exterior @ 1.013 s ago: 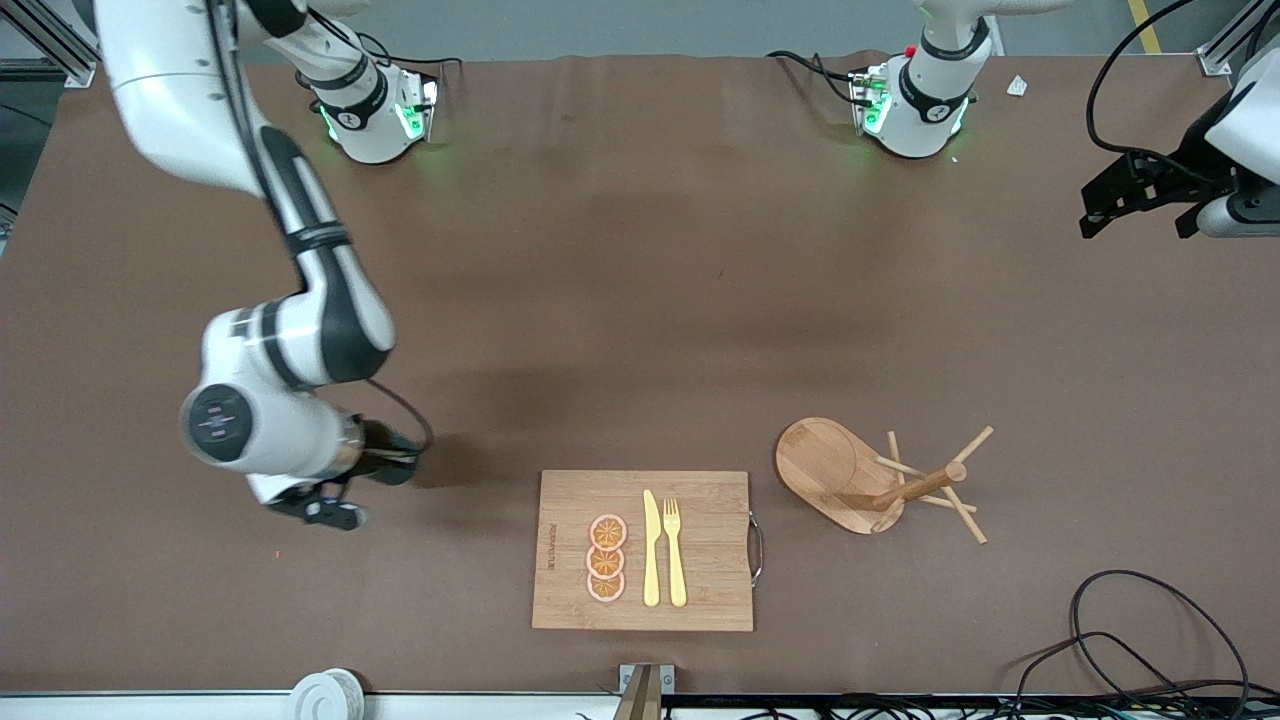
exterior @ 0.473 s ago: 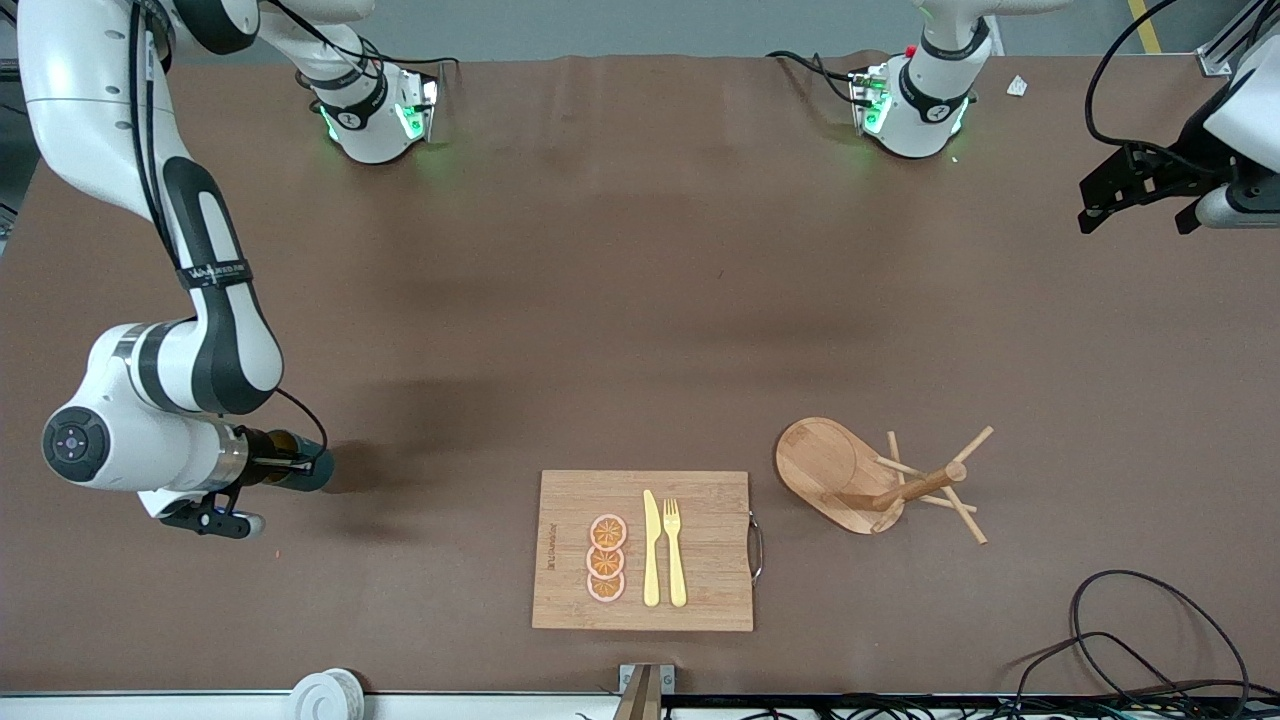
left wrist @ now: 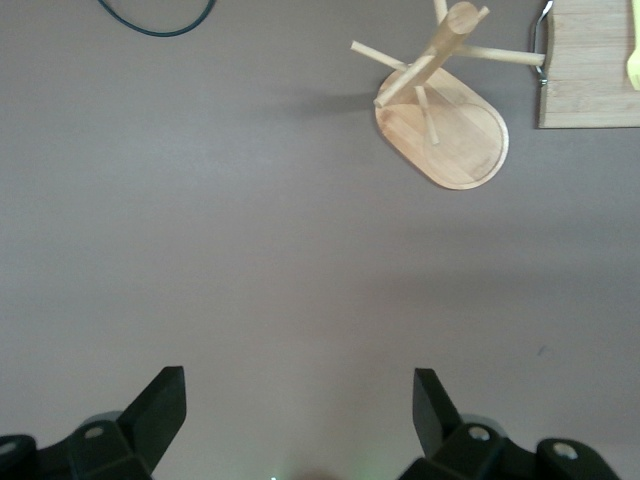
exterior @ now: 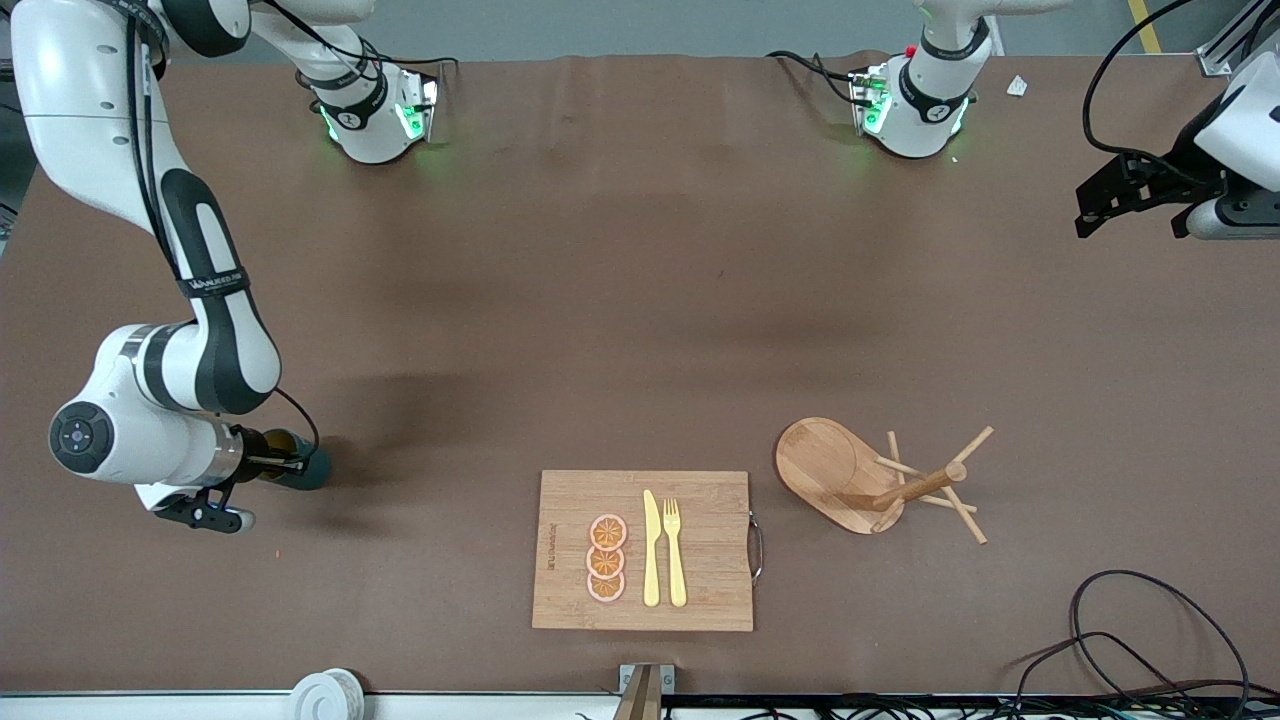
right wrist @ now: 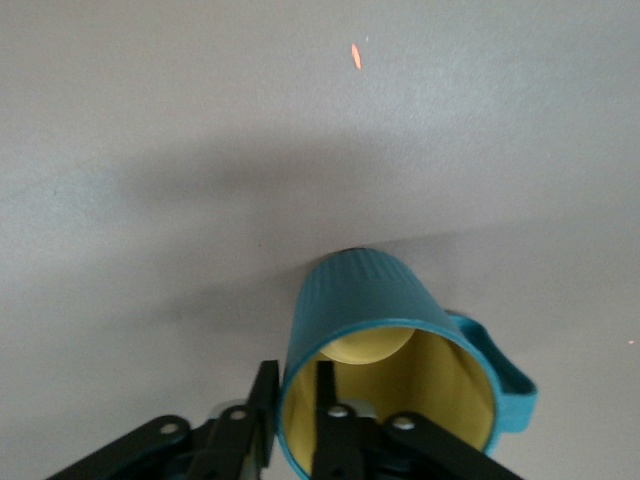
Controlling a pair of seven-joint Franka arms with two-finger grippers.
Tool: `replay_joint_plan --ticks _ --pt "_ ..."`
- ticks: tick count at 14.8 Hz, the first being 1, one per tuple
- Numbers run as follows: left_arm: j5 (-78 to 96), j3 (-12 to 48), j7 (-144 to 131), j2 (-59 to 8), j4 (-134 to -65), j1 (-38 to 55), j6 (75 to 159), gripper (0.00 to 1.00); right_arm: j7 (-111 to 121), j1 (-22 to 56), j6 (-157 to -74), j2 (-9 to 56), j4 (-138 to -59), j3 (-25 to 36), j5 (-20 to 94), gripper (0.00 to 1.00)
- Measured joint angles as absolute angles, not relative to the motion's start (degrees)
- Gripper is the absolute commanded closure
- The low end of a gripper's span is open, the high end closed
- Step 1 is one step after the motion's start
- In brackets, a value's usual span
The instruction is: Transfer cup from left to right arm and place
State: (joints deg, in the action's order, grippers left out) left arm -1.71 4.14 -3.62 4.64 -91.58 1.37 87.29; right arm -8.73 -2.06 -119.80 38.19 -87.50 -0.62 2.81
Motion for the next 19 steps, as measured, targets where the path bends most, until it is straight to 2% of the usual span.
replay_joint_plan --ticks 6,14,19 --pt "-2.11 4.13 -3.62 4.97 -91.39 1.31 87.29 0.0 -8.2 -1.99 -119.49 36.27 -80.25 -1.25 -4.86 0.0" --pt "-2.12 4.13 -3.62 5.13 -91.27 1.29 87.29 0.0 -2.12 -1.97 -100.83 19.02 -78.59 -1.74 -5.7 0.0" --pt "-2.12 4.13 -3.62 5.16 -91.26 1.28 87.3 0.0 -1.14 -1.8 -94.24 10.62 -78.73 -2.07 -5.7 0.0"
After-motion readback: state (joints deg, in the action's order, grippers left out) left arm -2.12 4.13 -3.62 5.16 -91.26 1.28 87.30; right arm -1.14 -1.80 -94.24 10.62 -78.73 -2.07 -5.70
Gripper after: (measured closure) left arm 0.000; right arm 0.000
